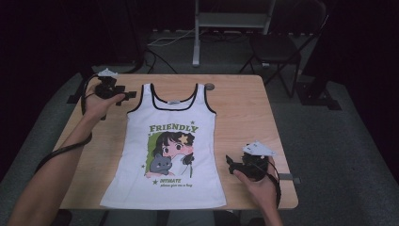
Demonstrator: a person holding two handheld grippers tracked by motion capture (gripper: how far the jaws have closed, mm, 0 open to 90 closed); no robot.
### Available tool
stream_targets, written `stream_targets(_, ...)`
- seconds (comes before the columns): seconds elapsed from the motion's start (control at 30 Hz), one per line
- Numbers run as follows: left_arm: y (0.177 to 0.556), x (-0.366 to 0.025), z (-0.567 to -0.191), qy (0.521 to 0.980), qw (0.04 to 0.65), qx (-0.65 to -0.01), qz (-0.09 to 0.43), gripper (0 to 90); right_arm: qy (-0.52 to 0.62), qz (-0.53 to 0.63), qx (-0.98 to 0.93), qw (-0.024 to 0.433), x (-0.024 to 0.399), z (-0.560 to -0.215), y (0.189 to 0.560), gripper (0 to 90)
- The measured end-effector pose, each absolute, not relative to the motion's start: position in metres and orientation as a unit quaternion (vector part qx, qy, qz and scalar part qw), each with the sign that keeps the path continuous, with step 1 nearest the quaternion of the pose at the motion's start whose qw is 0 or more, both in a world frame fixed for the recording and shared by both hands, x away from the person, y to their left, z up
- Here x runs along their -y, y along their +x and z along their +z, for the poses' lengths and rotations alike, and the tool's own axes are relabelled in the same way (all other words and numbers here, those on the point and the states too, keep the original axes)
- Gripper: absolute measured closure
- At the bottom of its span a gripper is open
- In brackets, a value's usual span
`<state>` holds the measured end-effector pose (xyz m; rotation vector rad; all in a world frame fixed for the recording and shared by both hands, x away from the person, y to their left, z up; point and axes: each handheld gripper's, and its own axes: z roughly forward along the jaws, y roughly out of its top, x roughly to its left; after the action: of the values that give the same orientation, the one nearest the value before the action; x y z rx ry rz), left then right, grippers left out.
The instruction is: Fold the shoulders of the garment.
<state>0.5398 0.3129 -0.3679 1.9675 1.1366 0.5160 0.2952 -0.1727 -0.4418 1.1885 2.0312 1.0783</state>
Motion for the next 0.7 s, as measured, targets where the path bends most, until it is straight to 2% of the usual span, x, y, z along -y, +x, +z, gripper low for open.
stream_targets(0.1, 0.560, -0.306, -0.370, 0.777, 0.385, -0.456, 0.201, 36.5, 0.443, 0.403, -0.754, 0.270, 0.173, -0.442, 0.295, 12.4)
stream_targets(0.3, 0.591, -0.297, -0.377, 0.782, 0.362, -0.463, 0.207, 48.2, 0.442, 0.401, -0.755, 0.271, 0.173, -0.442, 0.295, 12.4)
stream_targets(0.6, 0.617, -0.288, -0.395, 0.794, 0.335, -0.469, 0.191, 62.5, 0.440, 0.398, -0.758, 0.272, 0.172, -0.442, 0.296, 12.4)
stream_targets(0.7, 0.623, -0.288, -0.401, 0.784, 0.339, -0.485, 0.185, 66.1, 0.439, 0.396, -0.759, 0.271, 0.171, -0.442, 0.296, 12.4)
